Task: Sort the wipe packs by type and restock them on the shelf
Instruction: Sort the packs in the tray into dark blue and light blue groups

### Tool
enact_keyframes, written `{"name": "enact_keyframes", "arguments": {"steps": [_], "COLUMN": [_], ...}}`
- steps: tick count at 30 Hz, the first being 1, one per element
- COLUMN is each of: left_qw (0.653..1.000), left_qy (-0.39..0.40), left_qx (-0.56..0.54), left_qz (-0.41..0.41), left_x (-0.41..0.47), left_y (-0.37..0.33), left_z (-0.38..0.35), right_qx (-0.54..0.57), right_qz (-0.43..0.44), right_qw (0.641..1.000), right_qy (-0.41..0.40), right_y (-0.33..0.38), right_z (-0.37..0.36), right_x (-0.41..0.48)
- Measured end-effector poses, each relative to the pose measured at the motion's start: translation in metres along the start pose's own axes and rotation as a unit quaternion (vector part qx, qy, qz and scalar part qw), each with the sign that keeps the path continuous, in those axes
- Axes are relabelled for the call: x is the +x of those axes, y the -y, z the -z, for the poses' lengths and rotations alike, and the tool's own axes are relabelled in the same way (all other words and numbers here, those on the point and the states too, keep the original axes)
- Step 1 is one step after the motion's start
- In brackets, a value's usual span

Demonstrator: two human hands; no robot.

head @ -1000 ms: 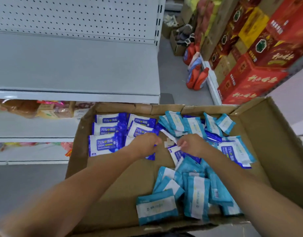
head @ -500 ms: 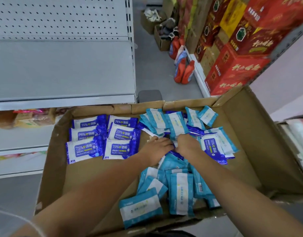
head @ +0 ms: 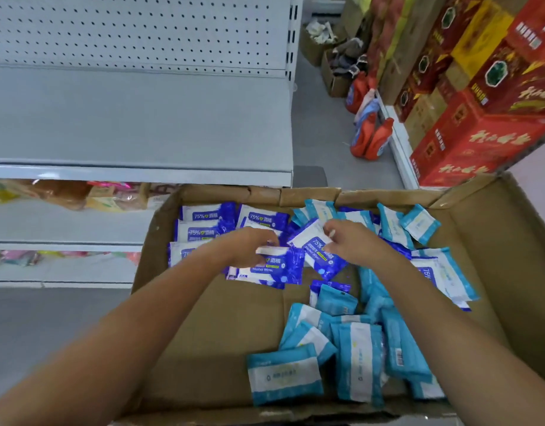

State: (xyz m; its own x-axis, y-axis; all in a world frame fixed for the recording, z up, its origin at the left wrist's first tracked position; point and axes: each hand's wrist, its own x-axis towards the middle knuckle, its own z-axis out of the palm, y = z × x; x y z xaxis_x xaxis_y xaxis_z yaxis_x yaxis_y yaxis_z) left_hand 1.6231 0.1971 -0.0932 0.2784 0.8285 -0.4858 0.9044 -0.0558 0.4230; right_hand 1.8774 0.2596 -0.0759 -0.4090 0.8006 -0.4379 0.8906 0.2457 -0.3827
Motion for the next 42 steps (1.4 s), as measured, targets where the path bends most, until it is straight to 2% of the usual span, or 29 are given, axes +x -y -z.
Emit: {"name": "enact_keyframes", "arguments": {"steps": [4, 7, 10, 12, 15, 18, 21, 24, 26, 28, 30, 32, 36, 40, 42], "left_qw": [0.997, 0.992, 0.986, 0.981, 0.963, 0.951, 0.966, 0.985, 0.990, 0.991, 0.968, 0.927, 0.817, 0.705, 0.682], "left_qy": [-0.014, 0.002, -0.012, -0.054, -0.096, -0.148, -0.176, -0.163, -0.124, -0.052, 0.005, 0.011, -0.065, -0.148, -0.162], "left_qx": [0.021, 0.039, 0.061, 0.085, 0.182, 0.225, 0.169, 0.031, -0.039, -0.109, -0.230, -0.349, -0.535, -0.640, -0.651], "left_qz": [0.076, 0.123, 0.155, 0.168, 0.172, 0.153, 0.084, 0.058, 0.048, 0.057, 0.097, 0.138, 0.205, 0.267, 0.291], "left_x": [-0.043, -0.065, -0.079, -0.083, -0.084, -0.075, -0.052, -0.023, -0.002, 0.018, 0.034, 0.048, 0.078, 0.099, 0.104], "left_y": [0.052, 0.079, 0.101, 0.110, 0.111, 0.098, 0.065, 0.018, -0.014, -0.039, -0.055, -0.066, -0.080, -0.085, -0.088], "left_z": [0.024, 0.016, -0.003, -0.013, -0.023, -0.028, -0.027, -0.032, -0.038, -0.045, -0.054, -0.062, -0.078, -0.088, -0.086], "right_qx": [0.046, 0.024, -0.019, -0.056, -0.120, -0.079, -0.019, 0.032, 0.007, -0.008, 0.006, 0.014, 0.014, 0.049, 0.059], "right_qz": [0.094, 0.153, 0.152, 0.154, 0.152, 0.136, 0.099, 0.070, 0.066, 0.064, 0.063, 0.063, 0.048, 0.024, 0.003], "right_qw": [0.994, 0.985, 0.983, 0.983, 0.981, 0.987, 0.995, 0.994, 0.988, 0.987, 0.989, 0.990, 0.992, 0.995, 0.995], "right_qy": [0.035, 0.079, 0.099, 0.077, 0.003, -0.038, -0.027, 0.078, 0.138, 0.147, 0.131, 0.124, 0.116, 0.084, 0.078], "right_y": [0.067, 0.099, 0.114, 0.118, 0.114, 0.098, 0.064, 0.023, 0.000, -0.015, -0.025, -0.033, -0.060, -0.086, -0.095], "right_z": [-0.016, -0.050, -0.081, -0.097, -0.106, -0.094, -0.068, -0.050, -0.054, -0.063, -0.068, -0.065, -0.043, -0.019, -0.012], "right_x": [0.024, 0.039, 0.044, 0.047, 0.048, 0.042, 0.028, 0.006, -0.007, -0.015, -0.019, -0.021, -0.022, -0.028, -0.030]}}
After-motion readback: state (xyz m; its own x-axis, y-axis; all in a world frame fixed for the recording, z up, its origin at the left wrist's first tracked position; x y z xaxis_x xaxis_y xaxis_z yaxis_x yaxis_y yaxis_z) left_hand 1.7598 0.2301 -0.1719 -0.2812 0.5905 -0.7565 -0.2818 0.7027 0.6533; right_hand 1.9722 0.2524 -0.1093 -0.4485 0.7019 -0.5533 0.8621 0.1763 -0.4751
